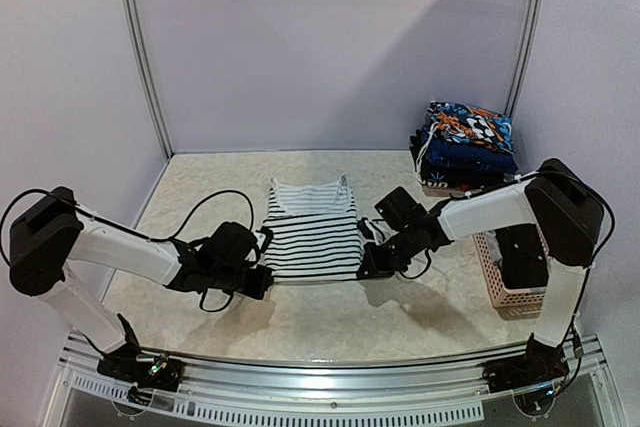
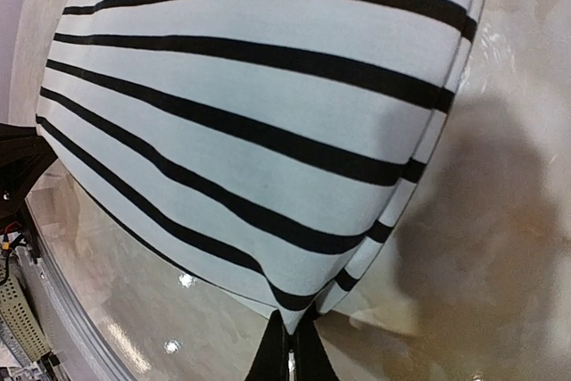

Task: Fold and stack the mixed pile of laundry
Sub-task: Pick up the 2/3-rectangle-folded tank top from the center of the board, then fold the 2/3-rectangle-folded tank top at the center of the board.

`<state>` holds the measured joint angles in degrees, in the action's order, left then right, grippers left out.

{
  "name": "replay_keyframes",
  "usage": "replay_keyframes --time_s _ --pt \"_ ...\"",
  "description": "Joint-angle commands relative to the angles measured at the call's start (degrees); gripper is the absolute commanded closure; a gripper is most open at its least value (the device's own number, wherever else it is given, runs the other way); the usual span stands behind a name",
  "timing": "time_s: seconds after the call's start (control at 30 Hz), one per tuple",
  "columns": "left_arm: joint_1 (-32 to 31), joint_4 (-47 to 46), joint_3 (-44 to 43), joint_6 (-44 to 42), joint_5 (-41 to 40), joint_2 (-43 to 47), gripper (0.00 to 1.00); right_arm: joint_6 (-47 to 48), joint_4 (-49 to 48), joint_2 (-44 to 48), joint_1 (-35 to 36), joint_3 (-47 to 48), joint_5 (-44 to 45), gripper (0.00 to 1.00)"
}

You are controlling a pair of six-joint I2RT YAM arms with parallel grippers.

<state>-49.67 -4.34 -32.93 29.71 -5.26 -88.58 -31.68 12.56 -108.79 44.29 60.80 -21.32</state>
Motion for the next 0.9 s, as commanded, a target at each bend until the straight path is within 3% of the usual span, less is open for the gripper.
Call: replay_keyframes --time_s 0.0,0.87 --pt "-1.40 2.87 0.84 0.92 0.49 2.75 1.00 0.22 2.99 2.54 1.12 -1.02 0.89 1.00" --pt "-8.62 14.88 -0.14 4.66 -3.79 15.04 1.00 1.53 13.27 11.35 5.29 -0.07 3.38 1.00"
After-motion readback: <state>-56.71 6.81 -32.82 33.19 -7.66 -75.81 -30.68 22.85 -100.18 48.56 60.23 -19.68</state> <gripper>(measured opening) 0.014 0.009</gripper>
